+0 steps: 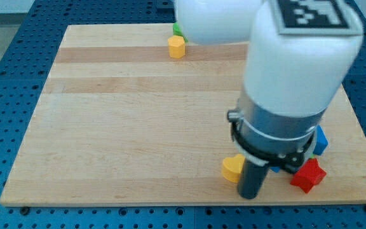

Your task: Slide the yellow heart to the center

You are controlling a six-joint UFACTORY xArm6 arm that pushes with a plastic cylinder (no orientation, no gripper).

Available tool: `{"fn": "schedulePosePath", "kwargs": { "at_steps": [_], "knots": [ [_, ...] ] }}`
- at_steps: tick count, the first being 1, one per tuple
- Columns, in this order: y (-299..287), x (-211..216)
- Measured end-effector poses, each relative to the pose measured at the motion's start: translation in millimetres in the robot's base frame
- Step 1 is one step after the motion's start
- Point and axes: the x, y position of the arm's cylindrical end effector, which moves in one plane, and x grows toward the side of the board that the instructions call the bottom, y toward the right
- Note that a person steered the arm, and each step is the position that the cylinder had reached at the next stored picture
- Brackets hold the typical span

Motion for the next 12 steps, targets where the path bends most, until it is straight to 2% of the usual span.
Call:
{"fn": "schedulePosePath", "kwargs": {
  "at_steps": [1,2,3,4,5,6,7,8,10,12],
  "knots": [
    [-10.9,-64.8],
    [-51.5,-88.7],
    [-6.4,-49.9],
    [-13.6,-14.2],
    [-61.3,-37.8],
    [-64.4,-97.7],
    [-93.7,-131.3],
    [-58.5,-73.4],
    [-56.8,-62.2],
    [-90.8,-48.0]
  ]
}}
